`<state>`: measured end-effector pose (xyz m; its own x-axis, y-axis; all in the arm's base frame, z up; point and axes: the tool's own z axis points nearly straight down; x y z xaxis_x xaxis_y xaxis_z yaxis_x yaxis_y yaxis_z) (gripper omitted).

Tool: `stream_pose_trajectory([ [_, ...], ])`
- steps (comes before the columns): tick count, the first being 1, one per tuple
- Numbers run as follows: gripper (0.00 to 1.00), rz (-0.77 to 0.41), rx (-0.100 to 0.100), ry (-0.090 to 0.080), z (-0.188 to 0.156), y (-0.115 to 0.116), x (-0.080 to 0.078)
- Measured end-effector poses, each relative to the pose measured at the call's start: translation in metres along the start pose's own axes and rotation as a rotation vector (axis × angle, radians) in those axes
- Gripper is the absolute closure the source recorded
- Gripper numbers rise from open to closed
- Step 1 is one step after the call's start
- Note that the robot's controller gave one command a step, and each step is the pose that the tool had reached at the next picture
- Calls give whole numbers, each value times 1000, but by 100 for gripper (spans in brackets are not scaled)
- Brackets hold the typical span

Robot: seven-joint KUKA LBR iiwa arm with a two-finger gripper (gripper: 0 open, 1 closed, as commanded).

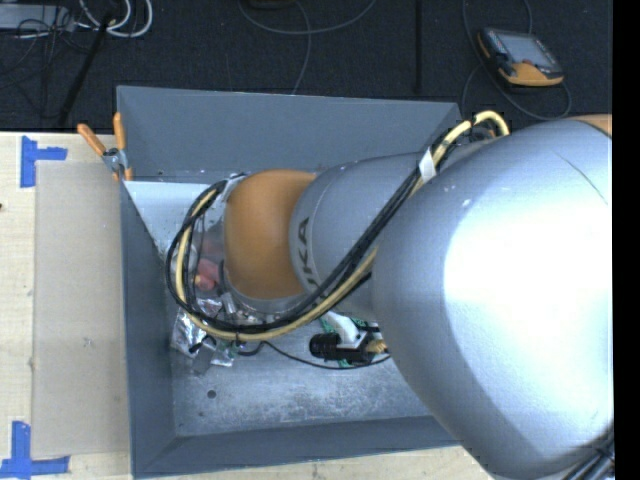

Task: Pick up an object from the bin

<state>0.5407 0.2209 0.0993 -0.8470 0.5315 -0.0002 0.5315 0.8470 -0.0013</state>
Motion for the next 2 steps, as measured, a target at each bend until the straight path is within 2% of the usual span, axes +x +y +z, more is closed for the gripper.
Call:
stream_pose_trajectory([
  [1, 0, 217, 1, 1, 30, 13, -1],
  [2, 0, 213, 2, 0, 31, 13, -1],
])
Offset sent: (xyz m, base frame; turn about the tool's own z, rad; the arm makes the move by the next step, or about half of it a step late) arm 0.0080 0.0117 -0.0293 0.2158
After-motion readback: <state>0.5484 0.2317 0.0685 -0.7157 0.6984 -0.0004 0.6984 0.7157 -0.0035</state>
